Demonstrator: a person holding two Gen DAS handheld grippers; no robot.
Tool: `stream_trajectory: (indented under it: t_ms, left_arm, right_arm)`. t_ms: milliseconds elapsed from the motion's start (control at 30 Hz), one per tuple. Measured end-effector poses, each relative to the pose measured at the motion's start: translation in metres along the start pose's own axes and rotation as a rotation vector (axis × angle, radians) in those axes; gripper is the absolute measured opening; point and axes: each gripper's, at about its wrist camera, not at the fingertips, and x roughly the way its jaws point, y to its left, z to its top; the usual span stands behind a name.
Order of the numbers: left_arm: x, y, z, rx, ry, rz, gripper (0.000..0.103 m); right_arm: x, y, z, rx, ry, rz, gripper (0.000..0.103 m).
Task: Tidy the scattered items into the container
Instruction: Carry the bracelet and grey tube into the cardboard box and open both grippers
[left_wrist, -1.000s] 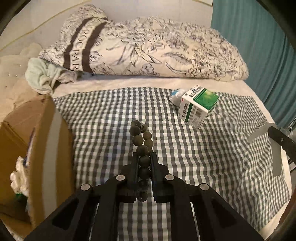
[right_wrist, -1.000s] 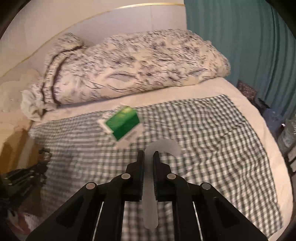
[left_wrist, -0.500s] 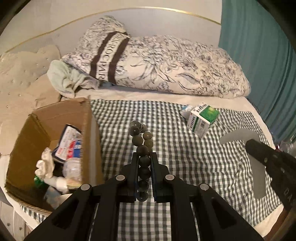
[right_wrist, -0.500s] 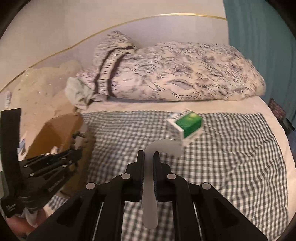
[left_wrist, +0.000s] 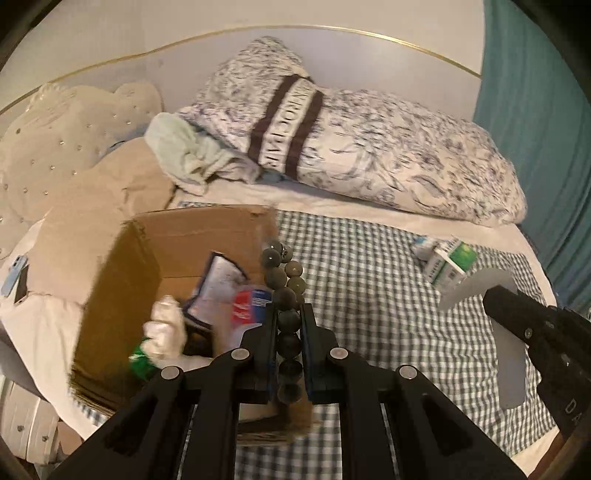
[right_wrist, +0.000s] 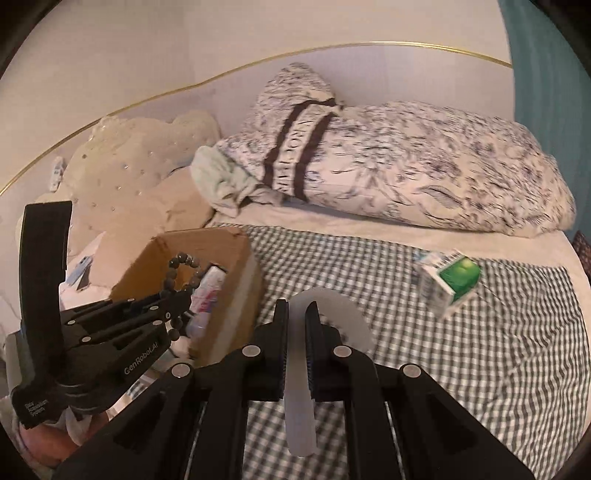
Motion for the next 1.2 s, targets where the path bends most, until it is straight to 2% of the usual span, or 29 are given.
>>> stream_trajectory:
  t_ms: [300, 500, 767, 1033, 1100, 1133, 1167, 1200]
  left_arm:
    - [0.003, 0.063, 0.006, -0.087, -0.015, 0.046, 0.011]
    - [0.016, 0.103, -0.004, -0.158, 0.011, 0.070, 0.011]
    - [0.043, 0.128, -0.025, -0.196, 0.084, 0.062, 0.011]
    - [0.059, 0.136, -0.034, -0.204, 0.121, 0.050, 0.013]
    - [0.061, 0.135, -0.035, -0.201, 0.124, 0.047, 0.019]
    - [0.061, 0.135, -0.035, -0.200, 0.126, 0.053, 0.033]
    - [0.061, 0.135, -0.035, -0.205, 0.127, 0.062, 0.060]
    - [0.061, 0.135, -0.035, -0.208, 0.122, 0.071, 0.071]
  right_arm:
    - [0.028, 0.071, 0.027, -0.101, 0.013, 0.108, 0.008]
    - [0.050, 0.112, 0.035, -0.150, 0.036, 0.175, 0.008]
    - [0.091, 0.139, 0.025, -0.172, 0.114, 0.186, 0.008]
    - [0.121, 0.144, 0.015, -0.168, 0.176, 0.175, 0.011]
    - [0.127, 0.144, 0.013, -0.164, 0.192, 0.169, 0.011]
    - [0.129, 0.143, 0.011, -0.163, 0.202, 0.167, 0.012]
    - [0.132, 0.142, 0.009, -0.161, 0.215, 0.164, 0.012]
    - [0.134, 0.142, 0.008, -0.156, 0.226, 0.164, 0.014]
